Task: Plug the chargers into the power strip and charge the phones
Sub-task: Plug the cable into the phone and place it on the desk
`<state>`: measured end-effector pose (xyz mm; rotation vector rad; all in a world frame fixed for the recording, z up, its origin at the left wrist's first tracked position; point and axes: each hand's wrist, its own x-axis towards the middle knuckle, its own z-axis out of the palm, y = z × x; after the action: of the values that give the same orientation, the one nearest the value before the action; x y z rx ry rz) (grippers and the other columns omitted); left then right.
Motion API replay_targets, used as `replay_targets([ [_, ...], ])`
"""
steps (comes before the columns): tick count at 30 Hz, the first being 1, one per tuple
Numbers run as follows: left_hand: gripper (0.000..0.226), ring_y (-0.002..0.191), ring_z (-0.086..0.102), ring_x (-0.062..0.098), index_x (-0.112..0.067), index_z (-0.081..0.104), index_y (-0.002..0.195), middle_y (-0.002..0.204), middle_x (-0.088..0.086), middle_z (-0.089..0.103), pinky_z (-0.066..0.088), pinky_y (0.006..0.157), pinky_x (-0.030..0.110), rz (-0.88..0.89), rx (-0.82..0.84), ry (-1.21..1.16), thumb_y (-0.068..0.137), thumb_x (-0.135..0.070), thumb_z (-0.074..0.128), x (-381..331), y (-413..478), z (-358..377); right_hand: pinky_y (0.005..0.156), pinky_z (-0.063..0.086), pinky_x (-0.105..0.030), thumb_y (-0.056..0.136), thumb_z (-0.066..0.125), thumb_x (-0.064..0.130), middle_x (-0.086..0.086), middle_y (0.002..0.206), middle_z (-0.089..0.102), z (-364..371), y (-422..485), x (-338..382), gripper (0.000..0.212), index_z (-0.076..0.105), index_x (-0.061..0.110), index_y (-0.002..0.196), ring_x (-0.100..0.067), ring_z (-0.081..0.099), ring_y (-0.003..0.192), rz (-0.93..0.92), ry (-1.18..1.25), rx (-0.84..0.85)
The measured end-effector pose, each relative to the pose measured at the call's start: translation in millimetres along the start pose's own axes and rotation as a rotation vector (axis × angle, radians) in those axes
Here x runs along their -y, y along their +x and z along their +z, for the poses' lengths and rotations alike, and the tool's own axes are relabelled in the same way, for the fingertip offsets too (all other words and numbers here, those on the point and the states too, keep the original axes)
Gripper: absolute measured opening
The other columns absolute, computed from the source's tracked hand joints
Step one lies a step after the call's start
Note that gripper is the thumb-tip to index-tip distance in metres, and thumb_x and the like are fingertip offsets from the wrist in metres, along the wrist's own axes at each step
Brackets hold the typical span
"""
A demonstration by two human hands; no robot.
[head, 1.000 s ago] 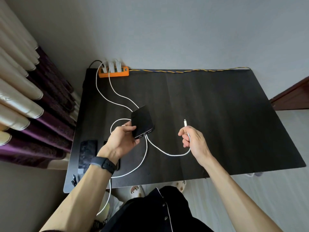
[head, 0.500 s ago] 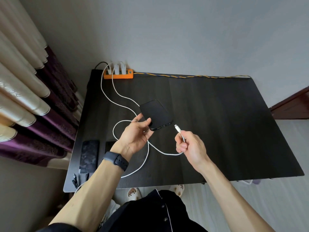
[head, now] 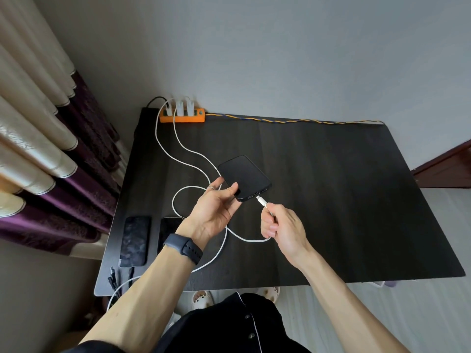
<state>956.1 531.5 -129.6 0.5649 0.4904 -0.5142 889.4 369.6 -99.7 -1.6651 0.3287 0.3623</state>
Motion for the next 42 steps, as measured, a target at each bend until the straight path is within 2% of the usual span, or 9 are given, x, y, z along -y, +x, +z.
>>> replay_targets([
  [14,0.069,0.089,0.07,0.018,-0.025,0.037,0.144,0.09,0.011,0.063,0.06,0.075,0.032,0.142,-0.036,0.12,0.089,0.01,0.059,15.5,-0.6,7.1,0.052,0.024,-0.03,0.102,0.036,0.013,-0.002,0.056,0.025,12.8,9.2,-2.0,0.031,0.039,0.009,0.07,-0.013,0.022,0.051,0.112,0.133,-0.177],
  [21,0.071,0.099,0.071,0.028,-0.022,0.03,0.149,0.105,0.017,0.073,0.057,0.089,0.04,0.194,-0.032,0.245,0.091,0.009,0.057,21.3,0.3,1.3,0.046,0.024,-0.023,0.103,0.036,0.013,0.004,0.051,0.028,14.0,14.4,-8.0,0.043,0.036,0.015,0.06,-0.008,0.024,0.046,0.139,0.165,-0.141],
  [24,0.064,0.089,0.074,0.024,-0.021,0.039,0.144,0.098,0.013,0.075,0.06,0.076,0.035,0.146,-0.038,0.241,0.091,0.012,0.054,23.1,-3.1,-7.3,0.06,0.039,-0.024,0.105,0.035,0.028,0.009,0.053,0.044,-1.4,17.0,-20.5,0.053,0.048,0.021,0.055,-0.007,0.04,0.052,0.024,-0.175,0.041],
  [27,0.066,0.09,0.073,0.024,-0.022,0.044,0.143,0.109,0.014,0.071,0.059,0.068,0.032,0.046,-0.075,0.234,0.09,0.016,0.05,20.1,-1.2,-28.2,0.088,0.045,-0.034,0.096,0.024,0.073,0.01,0.066,0.07,-18.7,21.9,-27.2,0.073,0.071,0.024,0.068,-0.003,0.061,0.07,0.131,-0.659,0.378],
  [30,0.069,0.097,0.069,0.026,-0.027,0.046,0.142,0.116,0.016,0.068,0.061,0.068,0.035,-0.041,-0.137,0.285,0.09,0.017,0.047,17.7,4.8,-58.2,0.117,0.008,-0.055,0.076,0.026,0.094,0.009,0.092,0.075,-32.3,36.2,-43.7,0.083,0.076,0.028,0.086,-0.011,0.062,0.11,0.271,-1.306,0.555],
  [32,0.07,0.103,0.067,0.03,-0.029,0.046,0.142,0.119,0.013,0.068,0.059,0.081,0.042,-0.091,-0.199,0.338,0.089,0.017,0.045,23.0,8.1,-81.7,0.116,-0.009,-0.064,0.08,0.037,0.085,-0.001,0.118,0.07,-37.9,45.5,-63.1,0.075,0.074,0.024,0.103,-0.023,0.047,0.133,0.314,-1.604,0.545],
  [35,0.072,0.114,0.064,0.034,-0.033,0.046,0.141,0.127,0.011,0.066,0.047,0.1,0.047,-0.184,-0.244,0.447,0.089,0.017,0.044,42.1,7.7,-112.3,0.115,-0.013,-0.068,0.092,0.045,0.051,-0.007,0.153,0.045,-44.0,60.7,-83.9,0.051,0.066,0.021,0.127,-0.031,0.01,0.154,0.318,-1.829,0.412],
  [39,0.073,0.09,0.066,0.02,-0.041,0.046,0.131,0.115,0.005,0.067,0.059,0.073,0.034,-0.286,-0.27,0.549,0.09,0.019,0.038,81.7,11.6,-123.6,0.119,-0.001,-0.064,0.089,0.051,0.04,-0.013,0.167,0.014,-58.6,78.0,-103.5,0.06,0.051,0.017,0.144,-0.034,-0.003,0.154,0.405,-1.813,0.252],
  [42,0.077,0.096,0.063,0.016,-0.033,0.044,0.134,0.115,0.001,0.063,0.057,0.073,0.03,-0.236,-0.31,0.652,0.086,0.025,0.033,108.2,21.5,-122.9,0.12,0.011,-0.058,0.088,0.054,0.042,-0.013,0.164,0.024,-62.8,80.6,-116.6,0.061,0.053,0.015,0.142,-0.033,0.006,0.153,0.431,-1.781,0.244],
])
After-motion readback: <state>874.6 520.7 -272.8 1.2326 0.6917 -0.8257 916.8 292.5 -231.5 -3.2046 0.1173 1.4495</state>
